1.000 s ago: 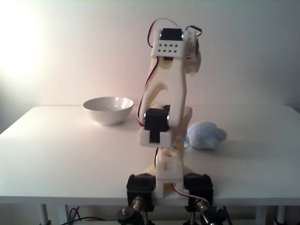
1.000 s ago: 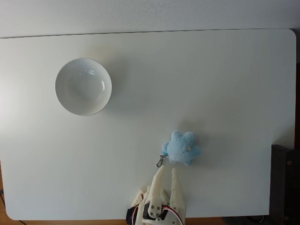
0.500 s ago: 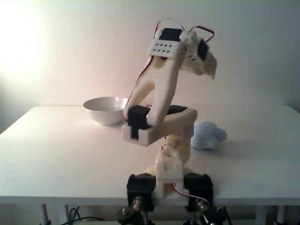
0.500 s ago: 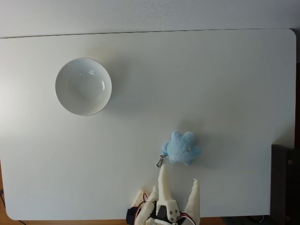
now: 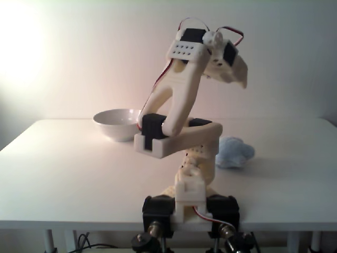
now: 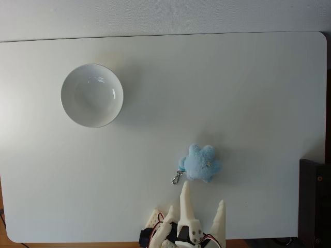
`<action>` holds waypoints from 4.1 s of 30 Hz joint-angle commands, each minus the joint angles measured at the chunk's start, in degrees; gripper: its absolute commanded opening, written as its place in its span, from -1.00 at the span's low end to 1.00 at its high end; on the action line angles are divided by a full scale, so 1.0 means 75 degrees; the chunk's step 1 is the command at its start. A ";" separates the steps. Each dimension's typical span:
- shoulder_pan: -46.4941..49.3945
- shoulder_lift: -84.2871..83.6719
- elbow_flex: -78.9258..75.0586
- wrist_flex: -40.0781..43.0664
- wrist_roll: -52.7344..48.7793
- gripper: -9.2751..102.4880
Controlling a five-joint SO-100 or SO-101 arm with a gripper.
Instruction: Grasp a skyblue doll and put it into the bowl.
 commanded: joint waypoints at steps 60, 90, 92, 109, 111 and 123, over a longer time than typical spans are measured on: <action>0.0047 -0.4980 0.1805 -0.2660 0.0328 0.58; 0.0574 -0.7605 0.1770 -0.4301 0.0316 0.22; 0.0563 -0.7699 0.1770 -0.4312 0.0316 0.22; 0.0035 -0.7875 0.1805 -0.4312 0.0328 0.20; 0.0035 -0.7934 0.1816 -0.4312 0.0328 0.20; 0.0035 -0.8109 0.1852 -0.4324 0.0352 0.00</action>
